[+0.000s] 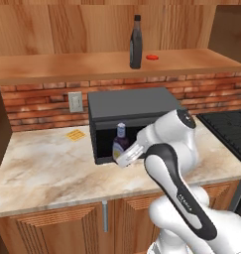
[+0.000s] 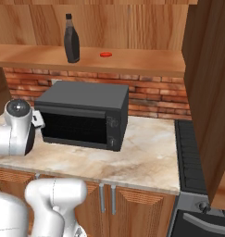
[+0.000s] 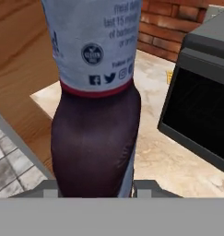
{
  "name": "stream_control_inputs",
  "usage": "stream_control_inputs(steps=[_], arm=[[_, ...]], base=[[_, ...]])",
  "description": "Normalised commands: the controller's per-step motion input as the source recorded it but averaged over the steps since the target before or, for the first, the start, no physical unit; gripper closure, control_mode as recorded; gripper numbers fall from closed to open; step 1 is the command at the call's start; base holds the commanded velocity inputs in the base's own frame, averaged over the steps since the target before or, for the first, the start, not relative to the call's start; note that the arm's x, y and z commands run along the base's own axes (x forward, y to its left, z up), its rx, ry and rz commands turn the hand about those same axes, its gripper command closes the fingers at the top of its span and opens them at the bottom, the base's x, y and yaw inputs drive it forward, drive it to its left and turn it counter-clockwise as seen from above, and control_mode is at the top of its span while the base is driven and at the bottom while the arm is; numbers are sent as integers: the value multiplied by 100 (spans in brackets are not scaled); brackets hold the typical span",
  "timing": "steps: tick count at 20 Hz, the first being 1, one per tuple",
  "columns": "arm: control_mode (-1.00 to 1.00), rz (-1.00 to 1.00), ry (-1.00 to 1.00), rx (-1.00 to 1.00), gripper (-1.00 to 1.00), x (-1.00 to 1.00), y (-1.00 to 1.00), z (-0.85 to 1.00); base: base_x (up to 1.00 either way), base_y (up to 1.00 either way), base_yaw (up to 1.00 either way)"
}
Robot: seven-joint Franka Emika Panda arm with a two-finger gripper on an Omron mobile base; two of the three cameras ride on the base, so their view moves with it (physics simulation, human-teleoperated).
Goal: Pick the syrup bottle and condiment bottle from the counter and place them in the cabinet.
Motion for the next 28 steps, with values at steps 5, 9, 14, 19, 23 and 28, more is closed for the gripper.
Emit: stream_control_inputs(steps=[5,9,14,19,23,28], arm=[[-100,-8,3,0,100,-19,-42,50],[-100,-6,0,-3,100,-5,-50,46],[-100,-5,0,-4,100,-2,-55,42],[-100,-4,0,-6,100,0,-62,28],[-100,-3,0,-2,100,-2,-63,31],[-100,-4,0,-2,100,0,-57,28]], base=[[0,0,0],[0,0,0],[0,0,0],[0,0,0],[0,0,0],[0,0,0]])
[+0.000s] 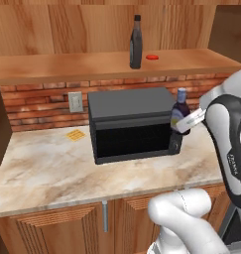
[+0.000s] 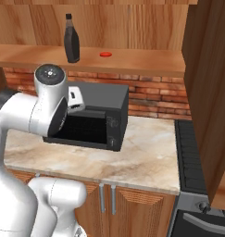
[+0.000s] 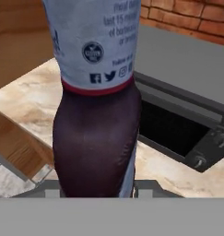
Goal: Pick the syrup bottle and condiment bottle from the counter and place them in the cabinet.
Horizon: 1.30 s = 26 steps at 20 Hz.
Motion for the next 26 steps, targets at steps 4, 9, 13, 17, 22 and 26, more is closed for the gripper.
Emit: stream_control_inputs(steps=[4,9,13,17,22,26], arm=[[-100,-6,0,-4,100,0,-52,35],[-100,-11,0,-9,100,1,-36,32],[-100,-13,0,-8,100,1,-26,33],[-100,-12,0,-2,100,1,-28,43],[-100,-6,0,0,100,4,-29,34],[-100,-6,0,0,100,13,-22,21]], base=[[0,0,0],[0,0,0],[0,0,0],[0,0,0],[0,0,0],[0,0,0]])
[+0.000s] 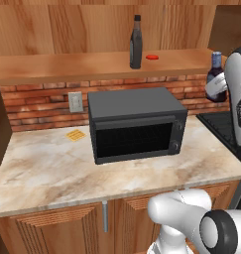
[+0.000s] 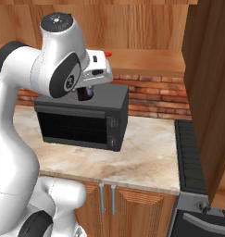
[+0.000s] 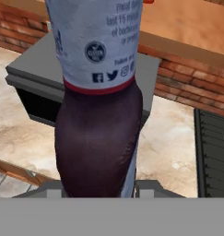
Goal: Pick the syrup bottle and condiment bottle from the counter and place them in the cabinet.
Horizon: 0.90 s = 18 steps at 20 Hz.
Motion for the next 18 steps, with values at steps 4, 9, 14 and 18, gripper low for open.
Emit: stream_control_inputs(steps=[4,9,14,18], arm=[[-100,-9,0,0,100,21,-7,11],[-100,-11,0,0,100,27,0,2],[-100,-8,-3,0,100,31,0,2],[-100,-4,-5,0,100,30,-1,6]], base=[[0,0,0],[0,0,0],[0,0,0],[0,0,0]])
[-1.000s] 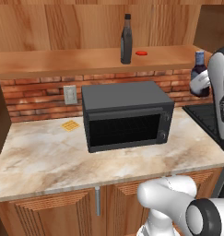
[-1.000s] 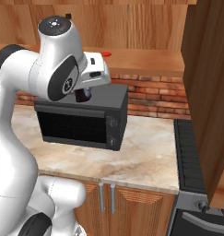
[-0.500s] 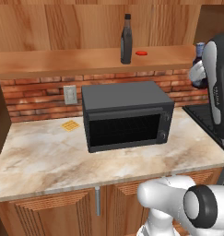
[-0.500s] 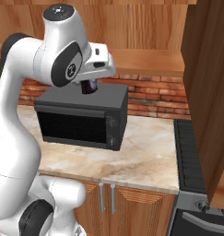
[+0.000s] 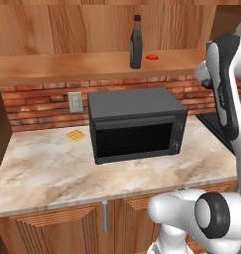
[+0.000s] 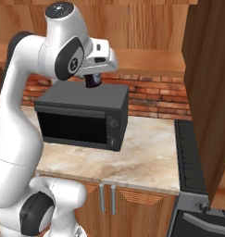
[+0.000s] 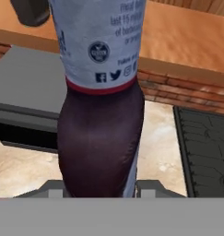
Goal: Pick the syrup bottle and condiment bottle from the counter and place them in the cabinet.
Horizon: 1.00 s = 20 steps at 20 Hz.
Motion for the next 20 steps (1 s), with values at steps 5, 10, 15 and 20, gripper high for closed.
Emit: stream_control_inputs(steps=[5,10,15,20], arm=[[-100,-2,-5,0,100,31,-3,9],[-100,-1,-4,0,100,35,-2,6],[-100,0,-1,1,100,40,-7,0],[-100,-1,0,1,100,42,-8,0]], base=[[0,0,0],[0,0,0],[0,0,0],[0,0,0]])
